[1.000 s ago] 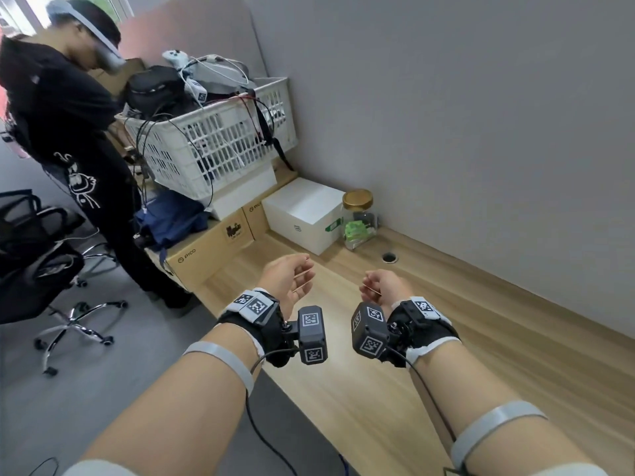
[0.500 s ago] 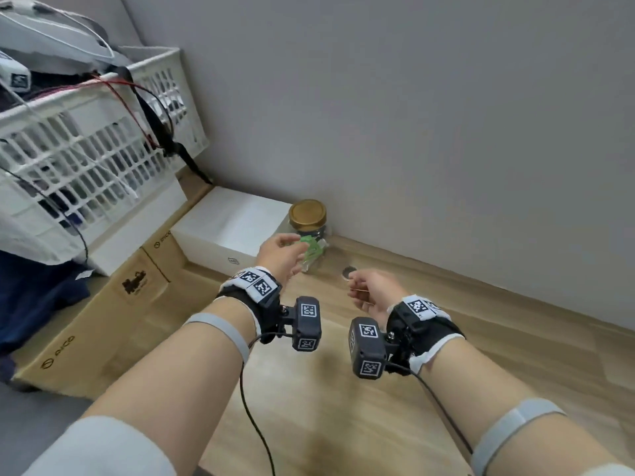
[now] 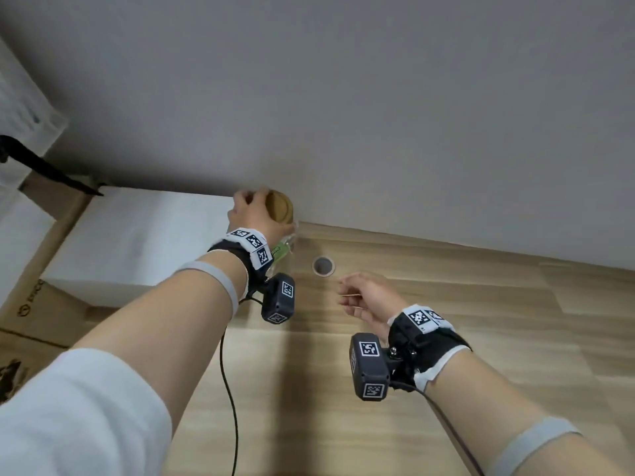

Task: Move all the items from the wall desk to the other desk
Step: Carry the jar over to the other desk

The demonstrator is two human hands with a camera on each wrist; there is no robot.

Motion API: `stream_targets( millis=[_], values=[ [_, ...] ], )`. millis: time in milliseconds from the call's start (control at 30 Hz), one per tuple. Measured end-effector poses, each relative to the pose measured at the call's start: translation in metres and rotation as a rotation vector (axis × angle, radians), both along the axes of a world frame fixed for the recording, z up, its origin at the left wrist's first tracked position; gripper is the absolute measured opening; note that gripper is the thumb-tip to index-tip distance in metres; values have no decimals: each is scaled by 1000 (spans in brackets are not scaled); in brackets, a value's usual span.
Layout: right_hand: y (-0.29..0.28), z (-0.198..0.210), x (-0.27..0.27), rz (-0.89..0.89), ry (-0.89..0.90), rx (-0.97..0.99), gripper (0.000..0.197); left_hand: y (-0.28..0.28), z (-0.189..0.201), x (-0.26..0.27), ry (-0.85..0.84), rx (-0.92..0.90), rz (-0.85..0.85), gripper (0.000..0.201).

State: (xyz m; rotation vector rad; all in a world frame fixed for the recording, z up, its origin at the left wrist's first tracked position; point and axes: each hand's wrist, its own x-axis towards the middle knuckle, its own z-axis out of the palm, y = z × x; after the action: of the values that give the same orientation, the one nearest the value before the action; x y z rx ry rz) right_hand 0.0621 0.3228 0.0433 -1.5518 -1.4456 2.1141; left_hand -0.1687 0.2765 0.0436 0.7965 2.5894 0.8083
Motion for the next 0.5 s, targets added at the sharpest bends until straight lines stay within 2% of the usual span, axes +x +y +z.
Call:
stream_targets(
  millis=[100,200,367,500],
  values=[
    [-7,-13,-3,6,15,-45,14,0,-10,-6,20,9,-43,95],
    [-13,-27,-6,-5,20,-88,14,-1,-9,-6,5,52,-100,93],
    [-25,-48,-13,-52,28,-200,24,-16,-10,13,-35,57,-219,94],
    [-34,-63,-13,-157,13,-307,38,-34,-15,23,-114,110,-242,93]
  ],
)
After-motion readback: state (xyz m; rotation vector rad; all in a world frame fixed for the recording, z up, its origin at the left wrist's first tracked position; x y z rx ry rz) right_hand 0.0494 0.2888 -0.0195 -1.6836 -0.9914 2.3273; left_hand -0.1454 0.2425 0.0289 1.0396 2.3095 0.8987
